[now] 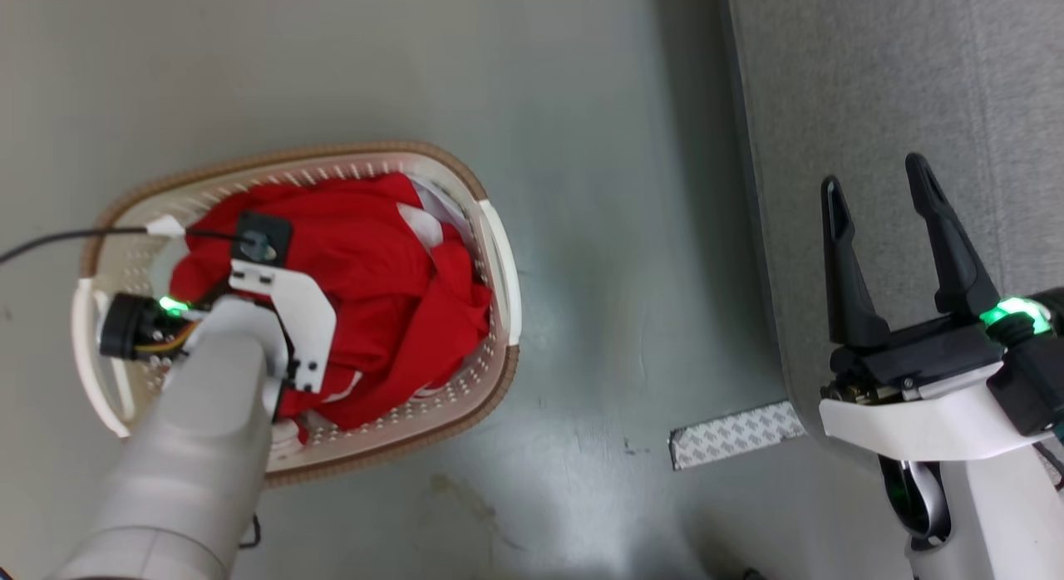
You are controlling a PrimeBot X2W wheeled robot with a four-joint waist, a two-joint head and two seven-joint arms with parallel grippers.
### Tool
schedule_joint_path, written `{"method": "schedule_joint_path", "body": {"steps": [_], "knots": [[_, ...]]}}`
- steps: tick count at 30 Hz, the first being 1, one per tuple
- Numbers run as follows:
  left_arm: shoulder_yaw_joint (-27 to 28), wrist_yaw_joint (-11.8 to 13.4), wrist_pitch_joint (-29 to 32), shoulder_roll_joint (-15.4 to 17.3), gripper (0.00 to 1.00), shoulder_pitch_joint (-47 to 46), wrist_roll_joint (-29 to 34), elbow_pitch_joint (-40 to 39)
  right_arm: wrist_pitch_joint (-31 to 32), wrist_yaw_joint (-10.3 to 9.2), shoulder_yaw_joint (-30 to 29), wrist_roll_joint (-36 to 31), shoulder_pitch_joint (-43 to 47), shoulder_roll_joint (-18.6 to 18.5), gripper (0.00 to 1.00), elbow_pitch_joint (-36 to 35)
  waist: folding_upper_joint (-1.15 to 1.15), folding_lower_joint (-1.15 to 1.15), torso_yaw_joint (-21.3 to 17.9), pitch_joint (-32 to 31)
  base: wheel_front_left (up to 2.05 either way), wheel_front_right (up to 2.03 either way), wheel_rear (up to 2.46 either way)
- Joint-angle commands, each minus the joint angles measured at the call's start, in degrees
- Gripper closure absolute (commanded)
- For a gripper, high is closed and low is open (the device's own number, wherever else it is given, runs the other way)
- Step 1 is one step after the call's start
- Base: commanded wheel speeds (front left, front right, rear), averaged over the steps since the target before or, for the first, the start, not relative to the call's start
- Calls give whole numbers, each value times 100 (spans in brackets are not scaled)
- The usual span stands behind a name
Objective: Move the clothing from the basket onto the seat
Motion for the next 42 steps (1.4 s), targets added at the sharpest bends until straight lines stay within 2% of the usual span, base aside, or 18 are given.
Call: {"method": "schedule_joint_path", "body": {"steps": [1,8,9,10,11,12,17,20,30,35,36,42], "knots": [[-6,1,34,74,0,-103,-35,27,4,-13,12,26,-131,7,0,-52,0,-1,-61,192,0,0,0],[-41,-3,38,171,1,-363,-98,95,4,-13,48,27,-204,6,0,-78,0,-1,-137,571,0,0,0],[-52,-16,32,180,22,-391,-103,101,4,-12,56,21,-204,7,0,-87,0,-1,-145,608,0,0,0],[-63,-35,11,184,60,-407,-107,109,4,-13,53,21,-207,6,0,-89,0,-1,-151,633,0,0,0],[-80,-61,-19,169,74,-423,-113,111,4,-13,50,19,-212,6,0,-89,0,-1,-153,654,0,0,0],[-89,-91,-48,154,100,-436,-130,115,4,-13,43,13,-216,6,0,-87,0,-1,-152,666,0,0,0],[-82,-196,-221,51,100,-420,-266,134,4,-12,-19,-19,-249,7,0,-27,0,-1,-38,589,0,0,0],[42,-268,-547,-103,100,-256,-445,107,4,-13,-53,-44,-212,4,0,39,0,-1,84,336,0,0,0],[238,-752,-1622,-506,100,727,-1040,52,3,-13,-215,-119,336,0,0,350,0,-1,503,-1205,0,0,0],[263,-884,-1826,-612,100,1263,-1260,-158,4,-13,-353,-187,823,-1,0,496,0,-1,682,-2018,0,0,0],[263,-884,-1826,-612,100,1263,-1260,-158,4,-13,-353,-187,823,-1,0,496,0,-1,682,-2018,0,0,0],[199,-978,-1872,-652,100,1955,-1496,-788,4,-13,-504,-261,1440,-2,0,607,0,-1,858,-2831,0,0,0]]}}
